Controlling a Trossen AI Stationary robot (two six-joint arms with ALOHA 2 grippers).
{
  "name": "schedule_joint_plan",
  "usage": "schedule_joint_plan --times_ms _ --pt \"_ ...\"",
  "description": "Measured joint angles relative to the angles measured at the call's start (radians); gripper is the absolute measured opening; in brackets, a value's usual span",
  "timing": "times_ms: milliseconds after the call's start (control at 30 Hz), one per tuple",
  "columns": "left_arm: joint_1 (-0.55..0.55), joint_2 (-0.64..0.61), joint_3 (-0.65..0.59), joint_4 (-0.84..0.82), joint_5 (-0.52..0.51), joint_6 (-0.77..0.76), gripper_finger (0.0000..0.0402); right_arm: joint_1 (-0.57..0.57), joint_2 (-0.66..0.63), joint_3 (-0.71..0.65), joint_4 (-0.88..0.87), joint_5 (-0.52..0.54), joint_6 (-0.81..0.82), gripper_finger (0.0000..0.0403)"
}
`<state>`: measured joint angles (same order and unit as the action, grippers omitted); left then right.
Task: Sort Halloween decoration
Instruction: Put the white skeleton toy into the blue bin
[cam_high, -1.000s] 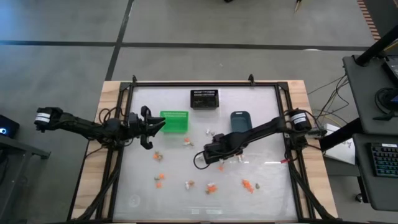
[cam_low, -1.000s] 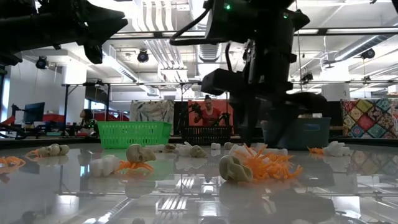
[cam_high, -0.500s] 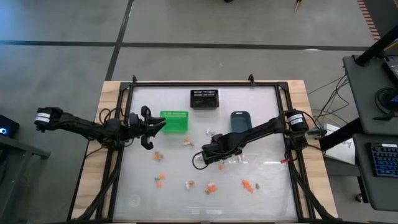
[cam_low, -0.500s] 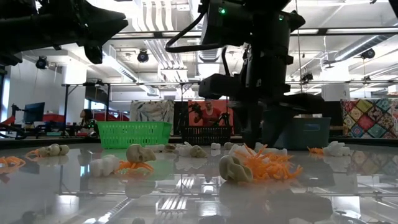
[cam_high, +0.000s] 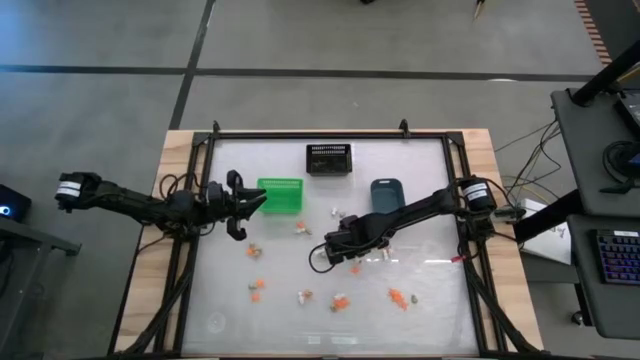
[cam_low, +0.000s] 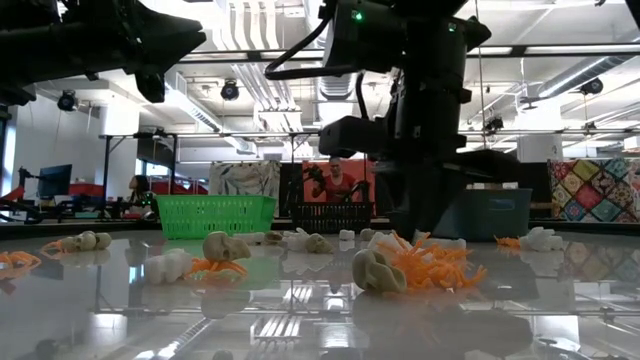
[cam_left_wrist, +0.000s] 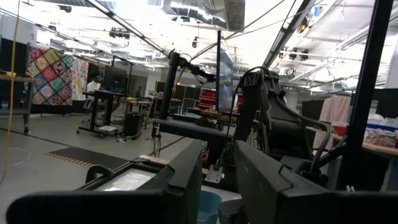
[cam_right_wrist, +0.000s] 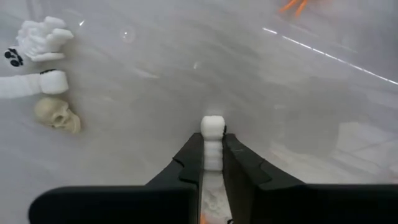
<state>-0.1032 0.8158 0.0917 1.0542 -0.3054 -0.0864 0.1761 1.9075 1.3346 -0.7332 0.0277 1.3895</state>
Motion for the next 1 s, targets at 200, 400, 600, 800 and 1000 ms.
schedule_joint_plan --times_ms 200,400,600,800,1000 --pt "0.0 0.0 0.0 0.0 0.0 0.0 0.0078 0.0 -0.015 0.0 0.007 0.002 -0.018 0.003" --pt "0.0 0.0 0.0 0.0 0.0 -0.001 0.0078 -0.016 -0.022 0.031 0.006 0.009 -0.082 0.003" --pt "0.0 0.0 0.0 0.002 0.0 -0.008 0.0078 -0.068 -0.022 0.102 0.005 0.025 -0.235 0.0029" --pt "0.0 0.0 0.0 0.01 0.0 -0.028 0.0078 -0.158 -0.022 0.192 0.0 0.028 -0.442 0.0029" --pt "0.0 0.0 0.0 0.01 0.0 -0.053 0.0078 -0.27 -0.024 0.283 -0.168 0.091 -0.587 0.0029"
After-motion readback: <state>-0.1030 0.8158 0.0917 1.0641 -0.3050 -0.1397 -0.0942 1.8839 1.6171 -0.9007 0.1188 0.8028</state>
